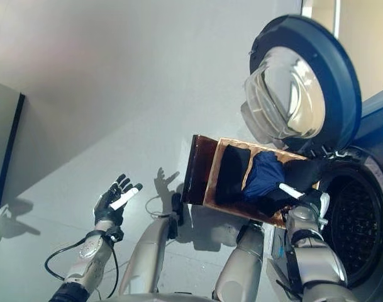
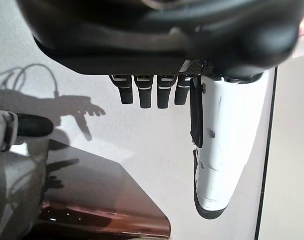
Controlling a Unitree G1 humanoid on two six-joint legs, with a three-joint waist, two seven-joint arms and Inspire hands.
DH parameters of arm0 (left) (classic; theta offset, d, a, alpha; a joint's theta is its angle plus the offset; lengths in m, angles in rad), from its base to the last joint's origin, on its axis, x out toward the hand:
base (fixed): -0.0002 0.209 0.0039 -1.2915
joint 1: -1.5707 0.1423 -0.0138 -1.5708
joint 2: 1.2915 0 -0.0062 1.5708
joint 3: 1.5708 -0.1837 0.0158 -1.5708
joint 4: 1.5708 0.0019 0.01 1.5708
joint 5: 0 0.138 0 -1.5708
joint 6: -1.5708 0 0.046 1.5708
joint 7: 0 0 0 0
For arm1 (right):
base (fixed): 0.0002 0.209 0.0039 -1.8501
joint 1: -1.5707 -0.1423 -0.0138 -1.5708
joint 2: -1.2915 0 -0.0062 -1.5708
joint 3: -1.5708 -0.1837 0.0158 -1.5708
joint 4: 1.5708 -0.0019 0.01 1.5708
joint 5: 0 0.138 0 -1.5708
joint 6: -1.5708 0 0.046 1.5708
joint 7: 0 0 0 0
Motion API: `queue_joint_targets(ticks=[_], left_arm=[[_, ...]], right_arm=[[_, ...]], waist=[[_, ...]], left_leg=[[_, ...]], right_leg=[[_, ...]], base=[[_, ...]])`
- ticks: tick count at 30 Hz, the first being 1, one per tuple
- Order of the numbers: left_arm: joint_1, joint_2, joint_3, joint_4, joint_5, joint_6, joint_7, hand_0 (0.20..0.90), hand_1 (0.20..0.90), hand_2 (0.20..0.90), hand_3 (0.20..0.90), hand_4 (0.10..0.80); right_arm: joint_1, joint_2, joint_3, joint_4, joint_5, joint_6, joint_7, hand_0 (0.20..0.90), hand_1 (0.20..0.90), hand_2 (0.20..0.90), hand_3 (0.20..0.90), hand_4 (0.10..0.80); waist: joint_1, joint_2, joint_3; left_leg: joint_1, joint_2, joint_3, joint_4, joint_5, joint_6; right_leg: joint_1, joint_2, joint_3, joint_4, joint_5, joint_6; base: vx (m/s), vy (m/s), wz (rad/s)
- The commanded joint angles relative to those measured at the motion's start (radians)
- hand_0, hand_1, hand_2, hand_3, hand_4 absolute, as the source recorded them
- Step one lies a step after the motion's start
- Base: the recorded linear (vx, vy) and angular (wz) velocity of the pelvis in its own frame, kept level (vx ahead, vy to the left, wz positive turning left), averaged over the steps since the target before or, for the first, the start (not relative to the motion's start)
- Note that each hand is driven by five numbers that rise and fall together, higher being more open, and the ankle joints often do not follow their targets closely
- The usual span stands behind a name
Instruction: Pick up the clothes and place them into the washing machine
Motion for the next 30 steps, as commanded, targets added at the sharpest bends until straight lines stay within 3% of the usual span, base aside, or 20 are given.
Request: queue_joint_targets(ticks=[1,12,20,30], left_arm=[[-0.001,0.028,0.091,-0.008,-0.018,-0.091,0.004,0.9,0.9,0.9,0.9,0.8],[-0.014,-0.003,0.125,0.044,0.004,-0.102,0.0,0.9,0.9,0.9,0.9,0.8],[-0.024,-0.035,0.123,0.067,0.021,-0.119,0.0,0.9,0.9,0.9,0.9,0.8],[-0.024,-0.062,0.087,0.103,0.005,-0.129,0.002,0.9,0.9,0.9,0.9,0.8]], right_arm=[[0.0,-0.049,-0.039,-0.035,0.071,-0.101,0.001,0.2,0.2,0.2,0.2,0.3],[0.143,0.033,-0.044,-0.243,0.094,-0.164,0.032,0.2,0.2,0.2,0.2,0.3],[0.219,0.163,-0.191,-0.354,0.381,-0.301,0.103,0.2,0.2,0.2,0.2,0.3],[0.166,0.281,-0.338,-0.28,0.699,-0.42,0.121,0.2,0.2,0.2,0.2,0.3]], waist=[[-0.002,-0.022,-0.023],[-0.033,-0.06,-0.061],[-0.054,-0.054,-0.085],[-0.054,-0.021,-0.085]], left_leg=[[0.077,0.064,-0.058,0.025,-0.085,-0.111],[0.221,0.092,-0.042,-0.151,-0.009,-0.132],[0.283,0.107,-0.042,-0.19,-0.003,-0.14],[0.294,0.107,-0.047,-0.165,-0.021,-0.144]], right_leg=[[0.059,-0.016,0.014,-0.19,0.203,-0.001],[0.186,0.006,-0.01,-0.325,0.253,0.01],[0.239,0.01,-0.016,-0.339,0.245,0.015],[0.255,0.004,-0.021,-0.316,0.224,0.016]], base=[[0.059,-0.052,-0.05],[0.048,-0.04,-0.05],[0.041,-0.01,-0.04],[0.014,0.001,0.0]])
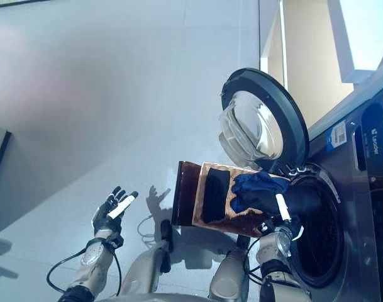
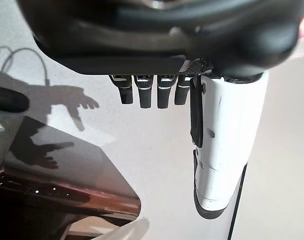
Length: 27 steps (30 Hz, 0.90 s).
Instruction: Pick up the clothes and place them into the washing machine
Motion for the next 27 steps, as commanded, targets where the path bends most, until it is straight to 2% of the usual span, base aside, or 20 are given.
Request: queue_joint_targets(ticks=[1,8,11,14,17,19,23,27], left_arm=[[-0.019,0.006,0.03,-0.025,-0.002,-0.102,0.008,0.9,0.9,0.9,0.9,0.8],[-0.004,0.006,0.012,-0.027,-0.005,-0.107,0.008,0.9,0.9,0.9,0.9,0.8],[0.008,0.013,-0.003,-0.044,0.002,-0.107,0.005,0.9,0.9,0.9,0.9,0.8],[0.018,0.023,-0.035,-0.067,0.016,-0.118,0.001,0.9,0.9,0.9,0.9,0.8],[0.024,0.034,-0.06,-0.095,0.009,-0.121,-0.005,0.9,0.9,0.9,0.9,0.8],[0.031,0.041,-0.075,-0.121,-0.004,-0.122,-0.009,0.9,0.9,0.9,0.9,0.8],[0.047,0.054,-0.092,-0.16,-0.012,-0.116,-0.013,0.9,0.9,0.9,0.9,0.8],[0.052,0.055,-0.103,-0.153,-0.02,-0.105,-0.006,0.9,0.9,0.9,0.9,0.8]], right_arm=[[-0.034,-0.038,-0.089,-0.027,0.116,-0.15,0.019,0.2,0.2,0.2,0.2,0.3],[-0.087,-0.073,-0.152,-0.014,0.132,-0.204,-0.05,0.2,0.2,0.2,0.2,0.3],[-0.118,-0.121,-0.187,-0.01,0.102,-0.22,-0.105,0.2,0.2,0.2,0.2,0.3],[-0.155,-0.185,-0.194,-0.012,0.016,-0.217,-0.19,0.2,0.2,0.2,0.2,0.3],[-0.202,-0.244,-0.22,0.045,0.006,-0.2,-0.237,0.2,0.2,0.2,0.2,0.3],[-0.253,-0.287,-0.25,0.084,0.039,-0.205,-0.262,0.2,0.2,0.2,0.2,0.3],[-0.309,-0.331,-0.27,0.125,0.08,-0.198,-0.274,0.2,0.2,0.2,0.2,0.3],[-0.348,-0.358,-0.293,0.153,0.153,-0.217,-0.269,0.2,0.2,0.2,0.2,0.3]], waist=[[0.002,0.022,-0.024],[0.003,0.043,-0.023],[0.006,0.059,-0.019],[0.008,0.088,0.006],[0.011,0.114,0.025],[0.016,0.134,0.031],[0.028,0.16,0.036],[0.035,0.163,0.034]], left_leg=[[0.017,0.094,-0.058,0.119,-0.118,-0.126],[-0.008,0.088,-0.049,0.13,-0.122,-0.123],[-0.026,0.083,-0.049,0.138,-0.123,-0.122],[-0.061,0.073,-0.047,0.172,-0.133,-0.117],[-0.111,0.063,-0.045,0.22,-0.146,-0.114],[-0.149,0.056,-0.041,0.261,-0.162,-0.112],[-0.22,0.063,-0.036,0.37,-0.207,-0.107],[-0.262,0.072,-0.031,0.453,-0.258,-0.104]], right_leg=[[-0.014,-0.047,0.031,-0.043,0.125,0.014],[-0.044,-0.05,0.046,-0.042,0.128,0.015],[-0.066,-0.059,0.05,-0.032,0.125,0.017],[-0.111,-0.068,0.067,0.007,0.117,0.017],[-0.163,-0.079,0.082,0.057,0.101,0.016],[-0.202,-0.088,0.09,0.095,0.084,0.017],[-0.281,-0.089,0.123,0.197,0.037,0.01],[-0.337,-0.086,0.15,0.283,-0.007,0.005]], base=[[0.0,0.0,0.0],[-0.018,0.019,-0.01],[-0.022,0.024,-0.05],[-0.055,0.055,-0.03],[-0.059,0.049,0.05],[-0.056,0.046,0.05],[-0.037,0.036,0.1],[0.009,0.018,-0.03]])
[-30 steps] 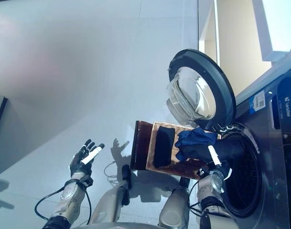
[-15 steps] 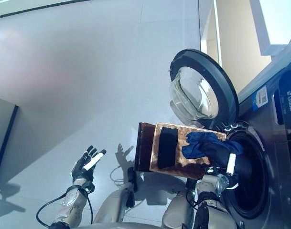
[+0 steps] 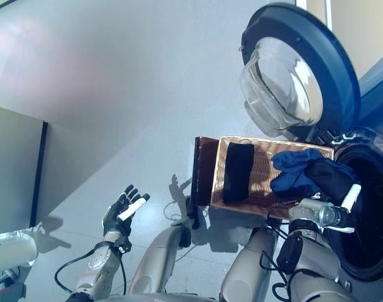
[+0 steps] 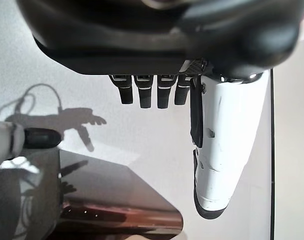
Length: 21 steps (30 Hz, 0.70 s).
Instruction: Pick up the clothes and place them into the washing machine
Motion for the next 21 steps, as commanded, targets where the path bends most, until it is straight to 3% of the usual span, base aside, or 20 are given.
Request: queue_joint_targets(ticks=[1,6,14,21], left_arm=[[0.009,0.048,0.011,-0.062,-0.019,-0.067,0.006,0.9,0.9,0.9,0.9,0.8],[0.006,0.057,0.013,-0.071,-0.005,-0.081,0.013,0.9,0.9,0.9,0.9,0.8],[0.011,0.059,0.012,-0.072,-0.005,-0.083,0.022,0.9,0.9,0.9,0.9,0.8],[0.001,0.073,-0.004,-0.057,0.009,-0.077,0.039,0.9,0.9,0.9,0.9,0.8]], right_arm=[[-0.026,-0.111,-0.025,0.01,0.044,-0.115,-0.005,0.2,0.2,0.2,0.2,0.3],[-0.046,-0.152,0.079,0.029,-0.089,-0.051,-0.018,0.2,0.2,0.2,0.2,0.3],[-0.101,-0.226,0.07,0.016,-0.096,-0.077,-0.062,0.2,0.2,0.2,0.2,0.3],[-0.154,-0.387,0.04,0.128,-0.05,-0.068,-0.132,0.2,0.2,0.2,0.2,0.3]], waist=[[0.013,-0.002,-0.036],[0.024,-0.003,-0.037],[0.033,-0.005,-0.046],[0.045,-0.004,-0.067]], left_leg=[[0.003,0.102,-0.049,0.177,-0.16,-0.128],[-0.03,0.102,-0.044,0.223,-0.182,-0.121],[-0.064,0.096,-0.043,0.23,-0.183,-0.119],[-0.087,0.09,-0.052,0.239,-0.183,-0.12]], right_leg=[[-0.038,-0.011,0.05,0.011,0.077,0.0],[-0.088,-0.008,0.079,0.06,0.061,-0.005],[-0.131,-0.006,0.09,0.078,0.052,-0.01],[-0.159,-0.006,0.099,0.109,0.035,-0.013]], base=[[0.025,0.015,-0.06],[-0.005,0.018,-0.05],[0.003,0.003,-0.03],[0.0,-0.001,0.01]])
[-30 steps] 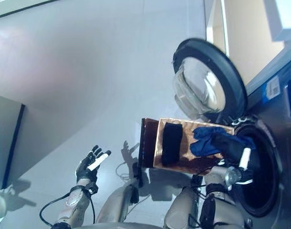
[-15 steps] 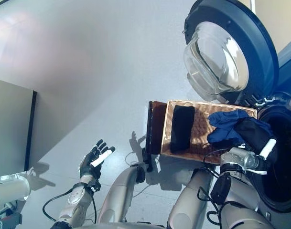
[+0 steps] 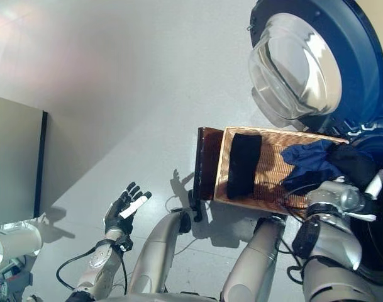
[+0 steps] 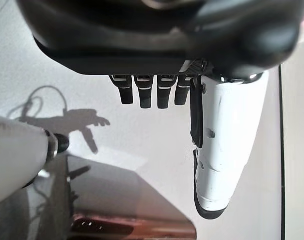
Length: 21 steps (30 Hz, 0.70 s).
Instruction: Pick up the clothes and place them into the washing machine
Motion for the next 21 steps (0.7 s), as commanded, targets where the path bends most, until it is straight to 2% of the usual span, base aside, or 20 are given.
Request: queue_joint_targets(ticks=[1,6,9,16,21], left_arm=[[0.006,0.073,-0.002,-0.036,0.007,-0.073,0.021,0.9,0.9,0.9,0.9,0.8],[0.034,0.086,-0.004,-0.086,0.013,-0.064,0.013,0.9,0.9,0.9,0.9,0.8],[0.042,0.088,0.002,-0.107,0.013,-0.066,0.015,0.9,0.9,0.9,0.9,0.8],[0.059,0.081,0.021,-0.129,-0.011,-0.074,0.028,0.9,0.9,0.9,0.9,0.8],[0.063,0.082,0.029,-0.126,-0.022,-0.083,0.032,0.9,0.9,0.9,0.9,0.8]], right_arm=[[-0.021,-0.195,0.037,0.033,-0.016,-0.066,-0.026,0.2,0.2,0.2,0.2,0.3],[-0.061,-0.337,0.064,0.073,-0.014,-0.013,-0.04,0.2,0.2,0.2,0.2,0.3],[-0.046,-0.378,0.065,0.075,-0.03,-0.01,-0.062,0.2,0.2,0.2,0.2,0.3],[-0.005,-0.424,0.018,0.076,-0.021,-0.034,-0.106,0.2,0.2,0.2,0.2,0.3],[0.0,-0.406,0.042,0.048,-0.048,-0.044,-0.095,0.2,0.2,0.2,0.2,0.3]], waist=[[-0.001,-0.001,-0.074],[0.009,0.018,-0.094],[0.0,0.025,-0.095],[-0.02,0.033,-0.098],[-0.023,0.031,-0.102]], left_leg=[[0.047,0.078,-0.078,0.07,-0.107,-0.132],[0.027,0.069,-0.065,0.076,-0.107,-0.13],[0.022,0.069,-0.054,0.076,-0.108,-0.13],[-0.011,0.067,-0.045,0.094,-0.115,-0.129],[-0.019,0.066,-0.04,0.099,-0.117,-0.129]], right_leg=[[-0.019,0.001,0.038,-0.014,0.076,-0.016],[-0.065,-0.009,0.065,0.006,0.074,-0.015],[-0.085,-0.009,0.079,0.017,0.071,-0.016],[-0.127,-0.009,0.102,0.032,0.068,-0.02],[-0.139,-0.004,0.113,0.033,0.07,-0.023]], base=[[0.001,0.0,0.05],[-0.006,0.028,0.05],[-0.001,0.038,0.02],[0.0,0.007,-0.01],[-0.002,0.003,-0.04]])
